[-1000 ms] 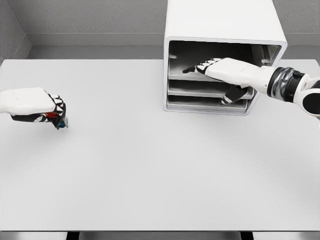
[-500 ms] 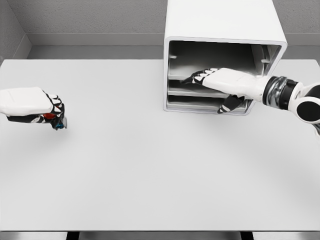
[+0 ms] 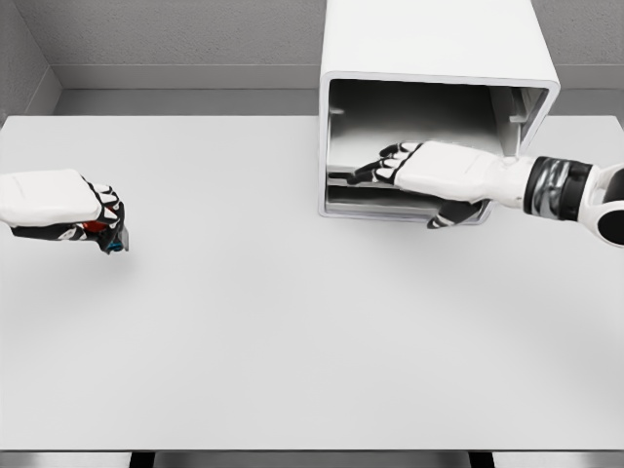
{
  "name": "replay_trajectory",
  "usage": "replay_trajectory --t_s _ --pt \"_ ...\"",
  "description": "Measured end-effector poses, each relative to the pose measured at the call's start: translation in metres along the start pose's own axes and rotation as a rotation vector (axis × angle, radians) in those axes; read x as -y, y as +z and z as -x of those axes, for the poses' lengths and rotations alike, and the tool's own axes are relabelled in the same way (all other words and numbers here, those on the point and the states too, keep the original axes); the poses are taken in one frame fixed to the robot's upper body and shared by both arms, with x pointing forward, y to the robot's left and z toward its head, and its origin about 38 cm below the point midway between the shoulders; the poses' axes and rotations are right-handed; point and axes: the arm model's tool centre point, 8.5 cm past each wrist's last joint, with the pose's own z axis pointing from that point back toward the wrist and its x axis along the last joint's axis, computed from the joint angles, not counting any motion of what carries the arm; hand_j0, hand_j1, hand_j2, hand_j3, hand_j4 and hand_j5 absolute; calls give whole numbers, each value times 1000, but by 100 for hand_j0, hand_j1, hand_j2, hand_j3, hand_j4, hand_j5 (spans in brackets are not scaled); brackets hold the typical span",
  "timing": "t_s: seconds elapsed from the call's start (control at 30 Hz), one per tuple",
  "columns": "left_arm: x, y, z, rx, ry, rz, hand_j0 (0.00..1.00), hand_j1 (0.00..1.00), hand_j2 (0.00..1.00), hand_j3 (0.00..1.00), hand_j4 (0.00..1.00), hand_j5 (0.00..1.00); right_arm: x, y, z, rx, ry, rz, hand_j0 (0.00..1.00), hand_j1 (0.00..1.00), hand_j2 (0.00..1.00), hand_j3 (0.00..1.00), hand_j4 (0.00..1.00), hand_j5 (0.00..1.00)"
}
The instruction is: Slide open multi-storey tabletop storage cabinets and put open load switch and slide close multi-storey tabletop storage cabinets
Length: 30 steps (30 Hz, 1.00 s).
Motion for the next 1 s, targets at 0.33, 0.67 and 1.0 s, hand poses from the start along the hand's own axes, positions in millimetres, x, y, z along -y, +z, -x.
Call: replay_trajectory --t_s 0.33,0.67,1.0 --pt "-1 -3 -6 18 -9 -2 32 32 32 32 32 32 7 17 -4 83 -13 50 100 100 100 100 100 100" --pt "-1 -5 -8 26 -12 0 32 32 32 32 32 32 23 5 31 -233 -145 64 100 100 100 100 100 100" --pt "-2 -4 -8 24 -15 0 33 33 33 33 33 33 1 -9 22 -248 -90 -20 100 100 100 100 100 100"
